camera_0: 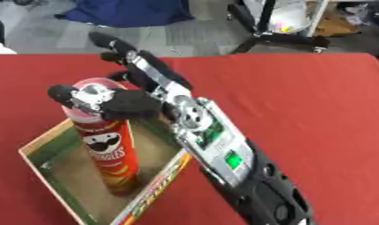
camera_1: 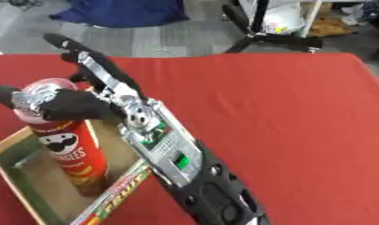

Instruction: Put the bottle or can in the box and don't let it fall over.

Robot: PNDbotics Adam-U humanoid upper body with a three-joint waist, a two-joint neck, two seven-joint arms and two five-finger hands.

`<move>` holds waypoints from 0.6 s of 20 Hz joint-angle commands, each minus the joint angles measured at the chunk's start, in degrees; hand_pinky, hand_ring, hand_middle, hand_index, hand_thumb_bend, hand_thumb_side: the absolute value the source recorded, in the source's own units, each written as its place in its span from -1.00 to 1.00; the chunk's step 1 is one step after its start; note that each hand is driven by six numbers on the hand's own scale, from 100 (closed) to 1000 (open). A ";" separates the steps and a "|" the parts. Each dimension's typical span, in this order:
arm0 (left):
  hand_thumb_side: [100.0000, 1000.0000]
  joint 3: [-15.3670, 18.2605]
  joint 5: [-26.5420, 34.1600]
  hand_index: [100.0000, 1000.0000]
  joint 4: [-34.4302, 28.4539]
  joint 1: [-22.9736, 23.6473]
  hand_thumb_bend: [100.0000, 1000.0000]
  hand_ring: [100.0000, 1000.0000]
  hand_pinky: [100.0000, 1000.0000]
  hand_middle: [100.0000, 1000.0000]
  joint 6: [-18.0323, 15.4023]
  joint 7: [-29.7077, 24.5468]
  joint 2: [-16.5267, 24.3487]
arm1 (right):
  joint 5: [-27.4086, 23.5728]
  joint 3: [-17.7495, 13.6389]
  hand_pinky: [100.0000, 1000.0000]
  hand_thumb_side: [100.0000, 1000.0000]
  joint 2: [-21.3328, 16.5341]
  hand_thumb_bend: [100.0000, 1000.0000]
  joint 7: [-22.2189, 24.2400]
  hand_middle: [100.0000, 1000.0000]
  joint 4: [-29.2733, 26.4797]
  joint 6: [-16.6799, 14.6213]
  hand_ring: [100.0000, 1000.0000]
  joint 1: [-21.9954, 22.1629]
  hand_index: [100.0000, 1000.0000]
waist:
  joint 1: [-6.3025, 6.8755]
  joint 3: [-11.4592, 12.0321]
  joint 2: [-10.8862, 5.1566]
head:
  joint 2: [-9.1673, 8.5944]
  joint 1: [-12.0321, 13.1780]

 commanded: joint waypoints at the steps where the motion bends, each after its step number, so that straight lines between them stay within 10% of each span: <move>1: 0.85 0.81 0.11 0.56 -0.62 0.03 -0.78 0.68 0.67 0.52 -0.13 0.13 1.36 | -3.23 -2.80 0.62 -0.50 -1.94 -0.08 -2.82 0.92 -4.00 1.61 1.00 -0.44 0.92 | 0.64 -0.20 -1.38 | 0.12 0.33; 12: 0.85 1.33 -0.03 0.56 -0.63 0.93 -0.78 0.68 0.67 0.52 -0.37 0.80 1.48 | -9.04 -11.87 0.54 -0.56 -11.81 -0.11 -12.36 0.74 -10.33 1.94 0.92 4.53 0.81 | 1.41 -1.79 -1.56 | 0.51 1.33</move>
